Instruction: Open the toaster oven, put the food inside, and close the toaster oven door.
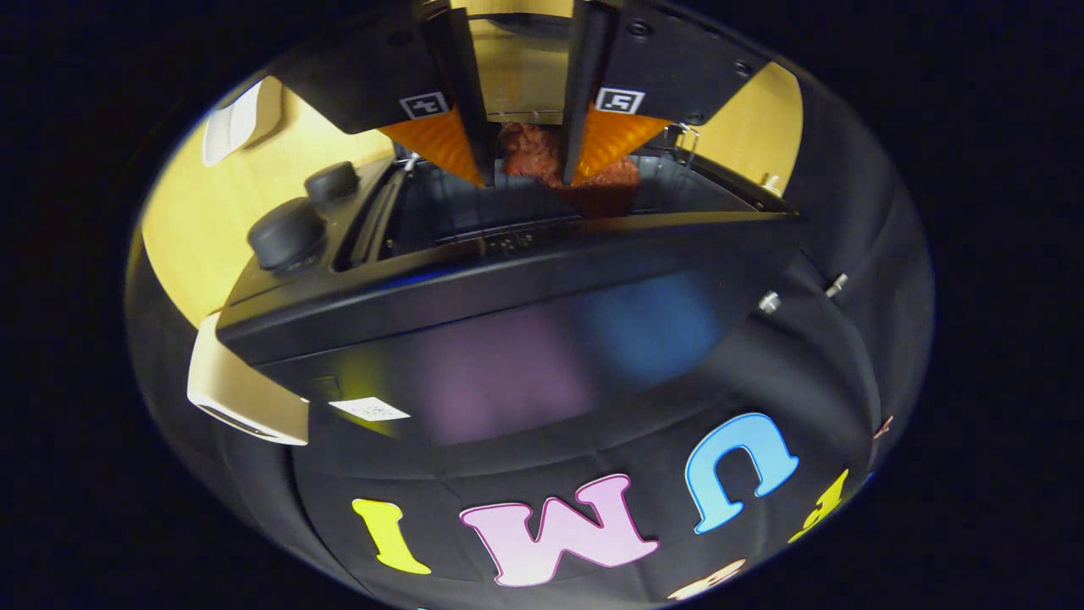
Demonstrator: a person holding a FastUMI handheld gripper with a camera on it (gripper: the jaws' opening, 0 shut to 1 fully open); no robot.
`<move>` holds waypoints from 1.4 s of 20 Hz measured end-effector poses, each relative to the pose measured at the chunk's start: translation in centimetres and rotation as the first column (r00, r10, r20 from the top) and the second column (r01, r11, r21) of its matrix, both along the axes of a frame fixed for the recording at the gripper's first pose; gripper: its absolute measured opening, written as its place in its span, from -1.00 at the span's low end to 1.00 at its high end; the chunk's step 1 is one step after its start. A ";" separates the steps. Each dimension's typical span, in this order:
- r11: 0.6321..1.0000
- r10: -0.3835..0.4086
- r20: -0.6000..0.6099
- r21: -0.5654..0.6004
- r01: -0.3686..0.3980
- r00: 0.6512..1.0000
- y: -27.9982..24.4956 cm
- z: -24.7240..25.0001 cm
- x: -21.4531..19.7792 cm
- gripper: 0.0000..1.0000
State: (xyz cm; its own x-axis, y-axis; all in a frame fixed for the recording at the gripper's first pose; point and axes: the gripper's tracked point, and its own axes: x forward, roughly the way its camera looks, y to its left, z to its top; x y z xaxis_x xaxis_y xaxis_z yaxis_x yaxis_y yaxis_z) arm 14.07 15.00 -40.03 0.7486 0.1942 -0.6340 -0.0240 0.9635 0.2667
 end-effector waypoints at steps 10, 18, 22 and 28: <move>0.991 0.055 -0.061 -0.121 -0.062 0.997 0.9 3.1 -9.3 0.97; 0.979 0.102 -0.320 -0.137 -0.152 0.942 3.5 -2.1 -18.5 0.98; 0.974 0.079 -0.391 -0.167 -0.155 0.917 3.7 -5.2 -18.9 0.98; 0.971 0.009 -0.419 -0.214 -0.108 0.908 4.0 -8.1 -16.9 0.99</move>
